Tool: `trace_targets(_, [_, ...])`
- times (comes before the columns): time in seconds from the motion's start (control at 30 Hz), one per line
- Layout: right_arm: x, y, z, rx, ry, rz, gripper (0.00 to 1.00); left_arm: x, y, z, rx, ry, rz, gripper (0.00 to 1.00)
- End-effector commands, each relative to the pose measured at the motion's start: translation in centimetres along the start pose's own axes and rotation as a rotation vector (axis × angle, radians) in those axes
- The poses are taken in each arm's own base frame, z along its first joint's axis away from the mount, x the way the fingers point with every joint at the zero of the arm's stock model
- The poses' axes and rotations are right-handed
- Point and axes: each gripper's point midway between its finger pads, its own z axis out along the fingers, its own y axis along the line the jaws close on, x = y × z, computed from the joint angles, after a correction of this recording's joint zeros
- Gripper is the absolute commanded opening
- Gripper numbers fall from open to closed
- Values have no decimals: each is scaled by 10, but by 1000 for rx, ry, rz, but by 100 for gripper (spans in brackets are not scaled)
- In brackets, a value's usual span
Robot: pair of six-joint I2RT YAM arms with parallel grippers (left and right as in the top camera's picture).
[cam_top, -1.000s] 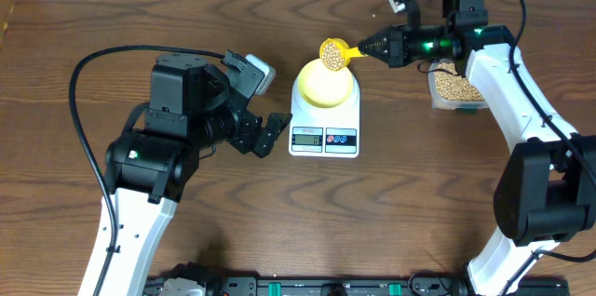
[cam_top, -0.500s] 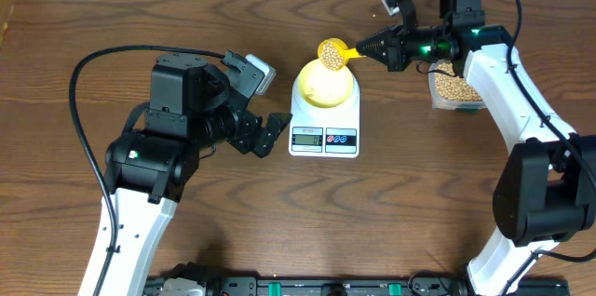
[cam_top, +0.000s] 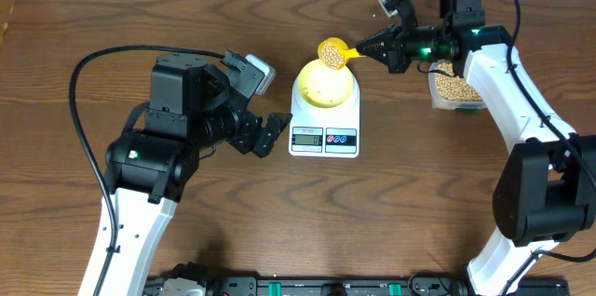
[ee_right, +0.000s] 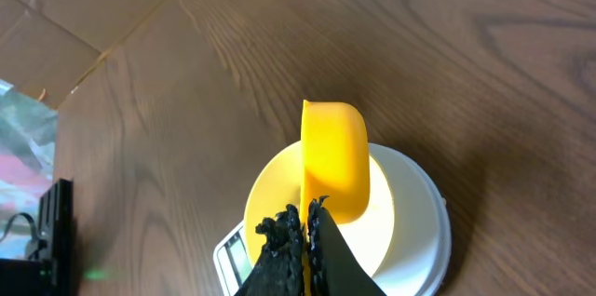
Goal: Scoop item into bowl and weigh 50g on scale
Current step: 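Tip the scoop with the right gripper to pour soybeans into the bowl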
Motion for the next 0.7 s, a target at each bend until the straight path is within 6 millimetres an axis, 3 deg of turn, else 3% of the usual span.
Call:
trace_targets(0.0, [2,2,5,-17,4,-56,1,1,-2,0,16,-3,-10,97])
trace_targets(0.67, [2,2,5,-18,3,-214,1,1,-2,0,16,-3,-10,98])
